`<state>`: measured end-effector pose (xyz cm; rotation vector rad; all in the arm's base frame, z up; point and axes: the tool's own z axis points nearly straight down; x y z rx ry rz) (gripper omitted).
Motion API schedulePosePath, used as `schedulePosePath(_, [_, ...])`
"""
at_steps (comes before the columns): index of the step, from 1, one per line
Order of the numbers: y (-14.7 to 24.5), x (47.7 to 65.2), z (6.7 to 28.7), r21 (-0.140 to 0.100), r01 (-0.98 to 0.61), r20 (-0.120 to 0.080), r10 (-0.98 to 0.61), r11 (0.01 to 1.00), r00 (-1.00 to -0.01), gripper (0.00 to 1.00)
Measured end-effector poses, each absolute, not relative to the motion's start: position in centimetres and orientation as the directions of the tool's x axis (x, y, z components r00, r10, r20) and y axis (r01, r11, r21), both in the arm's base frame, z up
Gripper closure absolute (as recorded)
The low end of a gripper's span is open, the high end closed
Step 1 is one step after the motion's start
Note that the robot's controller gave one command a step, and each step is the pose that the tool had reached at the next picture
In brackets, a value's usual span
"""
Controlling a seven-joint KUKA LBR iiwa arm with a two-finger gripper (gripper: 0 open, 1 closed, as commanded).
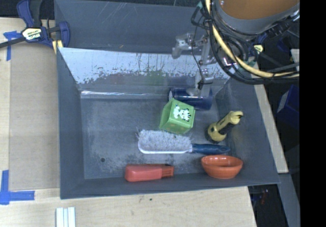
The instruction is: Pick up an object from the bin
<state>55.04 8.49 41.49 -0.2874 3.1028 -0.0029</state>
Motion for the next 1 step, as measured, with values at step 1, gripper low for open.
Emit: schedulePosePath(1, [6.19, 48.42, 38.33, -0.006, -0.194, -0.02, -0.194, 0.981, -0.981, 0.0])
